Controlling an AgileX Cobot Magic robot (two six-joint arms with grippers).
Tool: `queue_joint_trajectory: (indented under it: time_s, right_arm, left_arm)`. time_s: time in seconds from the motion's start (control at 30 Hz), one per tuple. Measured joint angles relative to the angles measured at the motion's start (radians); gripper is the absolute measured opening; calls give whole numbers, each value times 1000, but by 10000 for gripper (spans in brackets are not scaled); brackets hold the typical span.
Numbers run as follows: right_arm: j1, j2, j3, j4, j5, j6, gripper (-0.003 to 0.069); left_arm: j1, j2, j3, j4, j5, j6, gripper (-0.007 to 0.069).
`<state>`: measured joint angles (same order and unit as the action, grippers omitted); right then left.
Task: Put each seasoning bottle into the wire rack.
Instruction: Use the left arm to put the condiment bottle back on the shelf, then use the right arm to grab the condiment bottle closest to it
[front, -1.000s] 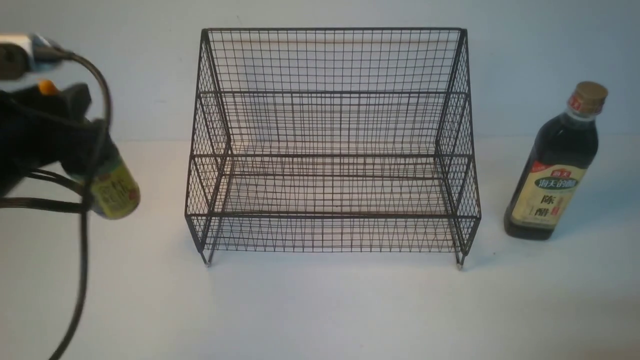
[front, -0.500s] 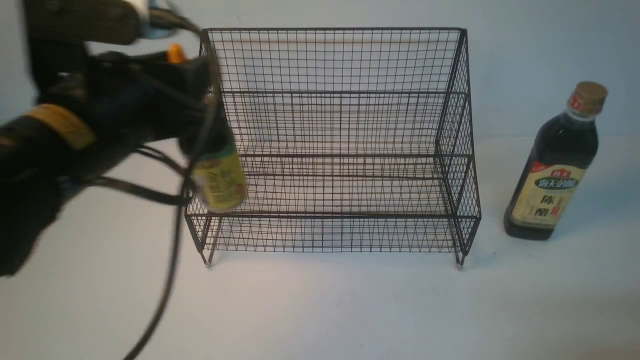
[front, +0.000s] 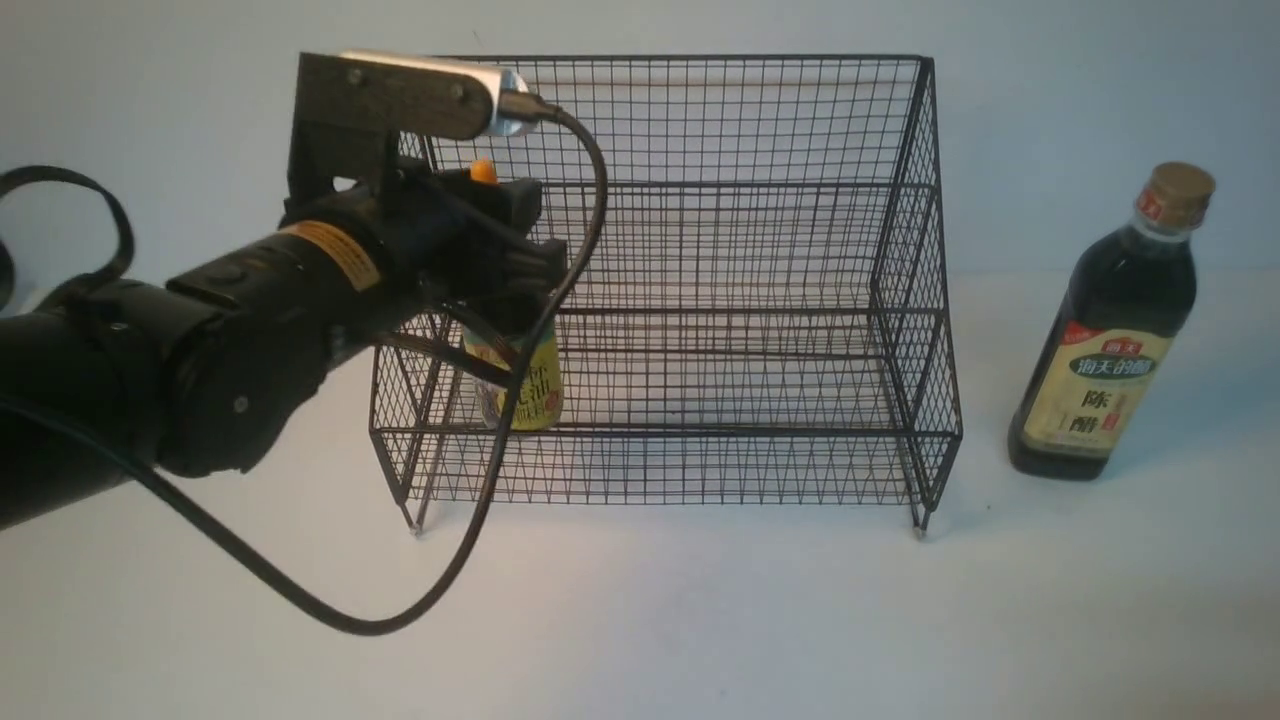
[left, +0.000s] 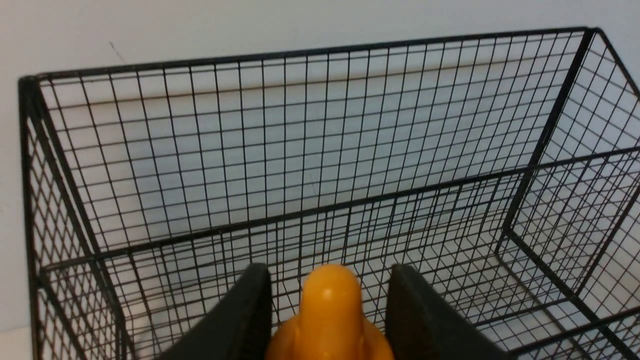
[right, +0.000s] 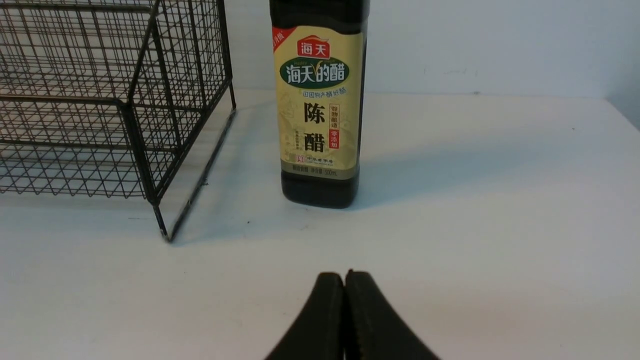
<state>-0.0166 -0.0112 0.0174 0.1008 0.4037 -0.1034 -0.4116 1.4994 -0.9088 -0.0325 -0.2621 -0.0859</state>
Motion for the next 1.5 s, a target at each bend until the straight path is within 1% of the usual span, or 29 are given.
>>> queue_joint_trajectory:
  time_s: [0.33,0.73,0.8,0.87,0.9,0.93,0.97,1.0,1.07,1.1,1.2,1.3,1.33,1.4,1.5]
  right_arm:
    - [0,0,0,0,0,0,-15]
    - [0,0,0,0,0,0,-15]
    - [0,0,0,0,0,0,-15]
    - [0,0,0,0,0,0,-15]
    - [0,0,0,0,0,0,-15]
    - [0,0,0,0,0,0,-15]
    - [0,0,0,0,0,0,-15]
    - [0,0,0,0,0,0,-15]
    - [0,0,0,0,0,0,-15]
    - [0,0,0,0,0,0,-15]
    - [0,0,0,0,0,0,-15]
    - [0,0,0,0,0,0,-15]
    - [0,0,0,0,0,0,-15]
    - [0,0,0,0,0,0,-15]
    - [0,0,0,0,0,0,-15]
  left_arm:
    - [0,71,-2,2,77,0,268]
    - [-9,87,-17,6,75,0,268]
    - [-9,87,-17,6,77,0,286]
    - [-9,87,-17,6,98,0,332]
    - [-9,87,-17,6,104,1,344]
    - [-9,83,-17,6,121,2,389]
    - [-9,76,-17,6,133,4,415]
    - [-9,76,-17,6,133,5,415]
    - [-9,46,-15,6,162,6,466]
    - [-9,26,-15,6,180,7,479]
    - [-9,-26,-15,6,235,7,489]
    - [-9,-123,-15,6,339,7,479]
    - [-9,-130,-15,6,345,7,477]
    - [-9,-236,-15,6,428,7,426]
    - [-9,-361,-14,6,520,7,314]
